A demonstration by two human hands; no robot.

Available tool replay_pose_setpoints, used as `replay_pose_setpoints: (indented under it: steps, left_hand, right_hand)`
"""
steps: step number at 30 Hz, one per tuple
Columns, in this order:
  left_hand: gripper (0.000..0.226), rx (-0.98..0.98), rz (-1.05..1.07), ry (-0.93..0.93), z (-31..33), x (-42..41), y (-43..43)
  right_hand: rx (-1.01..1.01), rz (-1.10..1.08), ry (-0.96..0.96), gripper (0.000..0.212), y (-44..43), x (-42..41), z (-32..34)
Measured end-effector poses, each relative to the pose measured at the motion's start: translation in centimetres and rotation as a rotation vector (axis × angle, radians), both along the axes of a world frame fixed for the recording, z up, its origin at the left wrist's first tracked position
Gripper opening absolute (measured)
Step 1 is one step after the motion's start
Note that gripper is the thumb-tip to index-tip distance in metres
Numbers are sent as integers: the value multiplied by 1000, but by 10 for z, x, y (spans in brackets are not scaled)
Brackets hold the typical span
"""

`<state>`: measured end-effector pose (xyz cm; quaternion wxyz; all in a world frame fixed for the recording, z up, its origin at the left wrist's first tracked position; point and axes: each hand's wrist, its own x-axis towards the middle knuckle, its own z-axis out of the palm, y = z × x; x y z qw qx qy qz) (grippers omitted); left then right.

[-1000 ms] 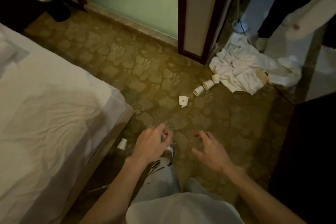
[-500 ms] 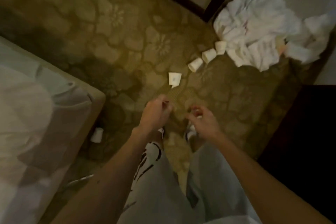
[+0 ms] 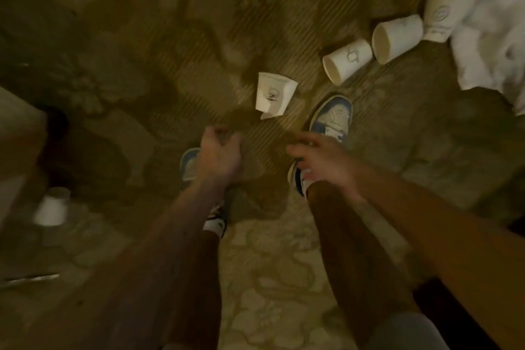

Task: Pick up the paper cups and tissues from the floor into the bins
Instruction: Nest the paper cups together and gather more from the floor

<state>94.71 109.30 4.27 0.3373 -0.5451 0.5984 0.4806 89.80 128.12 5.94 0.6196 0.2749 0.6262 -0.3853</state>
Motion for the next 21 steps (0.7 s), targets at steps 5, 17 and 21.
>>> replay_pose_setpoints:
  steps: [5, 17, 21]
  left_hand:
    - [46, 17, -144, 26, -83, -38, 20]
    - [65, 94, 37, -1, -145, -61, 37]
    - [46, 88, 34, 81, -135, -60, 53]
  right_hand:
    - [-31, 84, 68, 55, -3, -49, -80]
    - [-144, -258, 22, 53, -17, -61, -126]
    - [-147, -316, 3, 50, -20, -57, -117]
